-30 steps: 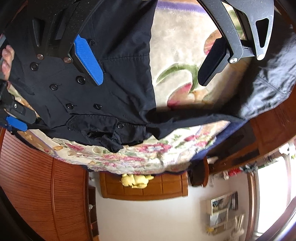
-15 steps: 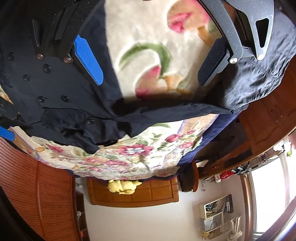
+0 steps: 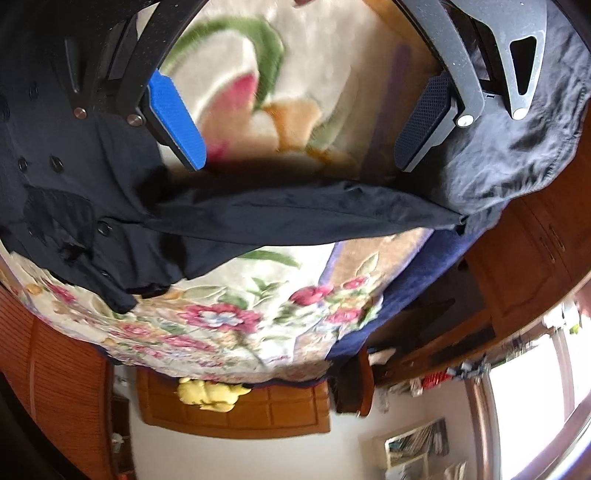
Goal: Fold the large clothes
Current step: 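Move the left tool to the coat sleeve cuff and close on it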
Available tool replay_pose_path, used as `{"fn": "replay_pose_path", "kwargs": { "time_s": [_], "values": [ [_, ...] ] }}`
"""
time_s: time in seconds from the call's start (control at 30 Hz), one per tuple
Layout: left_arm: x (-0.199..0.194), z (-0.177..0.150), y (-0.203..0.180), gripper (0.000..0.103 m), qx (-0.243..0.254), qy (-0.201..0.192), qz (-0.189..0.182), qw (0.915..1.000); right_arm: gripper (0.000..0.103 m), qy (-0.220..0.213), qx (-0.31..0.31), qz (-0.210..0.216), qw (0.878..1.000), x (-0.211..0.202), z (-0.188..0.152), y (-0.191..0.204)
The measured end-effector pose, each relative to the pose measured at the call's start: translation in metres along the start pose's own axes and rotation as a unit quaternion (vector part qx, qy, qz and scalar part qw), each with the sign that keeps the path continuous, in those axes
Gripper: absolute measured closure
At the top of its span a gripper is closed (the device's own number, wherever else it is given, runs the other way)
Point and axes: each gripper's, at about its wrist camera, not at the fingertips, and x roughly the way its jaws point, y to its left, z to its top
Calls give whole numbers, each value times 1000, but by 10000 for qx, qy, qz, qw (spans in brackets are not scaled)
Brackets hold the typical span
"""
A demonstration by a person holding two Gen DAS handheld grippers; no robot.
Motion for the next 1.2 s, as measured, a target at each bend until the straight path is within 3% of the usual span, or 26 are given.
{"fn": "replay_pose_path", "kwargs": {
  "time_s": [0.23,0.5,0.7,0.93,1.07,1.1,1.2],
  "values": [
    [27,16,17,2,-552,146,-58,9983,0,16,66,29,10000,6,7,2],
    [57,15,28,18,-1043,548,-153,9929,0,57,71,61,9999,12,1,5],
    [62,11,25,19,-1023,586,27,9930,0,66,44,77,9999,12,1,9],
    [72,5,26,27,-1292,749,-213,9886,0,37,51,122,9999,8,2,6],
    [78,6,24,50,-1304,843,-311,9874,0,-3,70,108,9999,5,2,5],
    [78,7,24,64,-1314,828,-336,9873,0,-8,75,112,9999,5,2,5],
    [75,13,19,87,-1132,737,-421,9899,0,-20,91,129,9999,4,2,5]
  ]
}}
